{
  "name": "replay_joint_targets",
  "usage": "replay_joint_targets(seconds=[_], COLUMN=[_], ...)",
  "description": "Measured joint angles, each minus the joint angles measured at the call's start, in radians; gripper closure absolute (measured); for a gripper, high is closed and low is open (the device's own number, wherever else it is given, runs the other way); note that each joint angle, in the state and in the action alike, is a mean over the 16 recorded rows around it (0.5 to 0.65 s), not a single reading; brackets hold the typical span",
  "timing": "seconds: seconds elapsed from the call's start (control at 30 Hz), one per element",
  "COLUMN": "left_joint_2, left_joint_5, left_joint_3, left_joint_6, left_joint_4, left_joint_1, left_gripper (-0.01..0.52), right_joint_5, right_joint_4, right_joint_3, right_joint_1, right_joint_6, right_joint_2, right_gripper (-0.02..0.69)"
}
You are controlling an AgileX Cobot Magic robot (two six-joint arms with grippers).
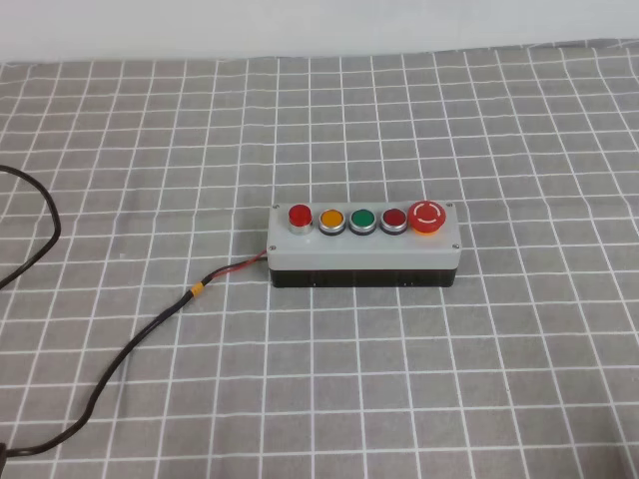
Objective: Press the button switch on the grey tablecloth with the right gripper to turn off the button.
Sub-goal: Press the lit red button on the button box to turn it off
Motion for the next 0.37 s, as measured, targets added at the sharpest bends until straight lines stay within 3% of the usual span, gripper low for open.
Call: replay_joint_targets(seconds=[0.37], left_joint_2=[0.000], left_joint_5=[0.000], left_joint_3=[0.000], left_joint_6=[0.000], left_joint_4=[0.000], left_joint_1=[0.000], left_gripper=[0.517], right_joint_5=[0.000], right_joint_4=[0.000], right_joint_3=[0.000], right_joint_1=[0.000], right_joint_6=[0.000], right_joint_2=[0.000], right_gripper=[0.681])
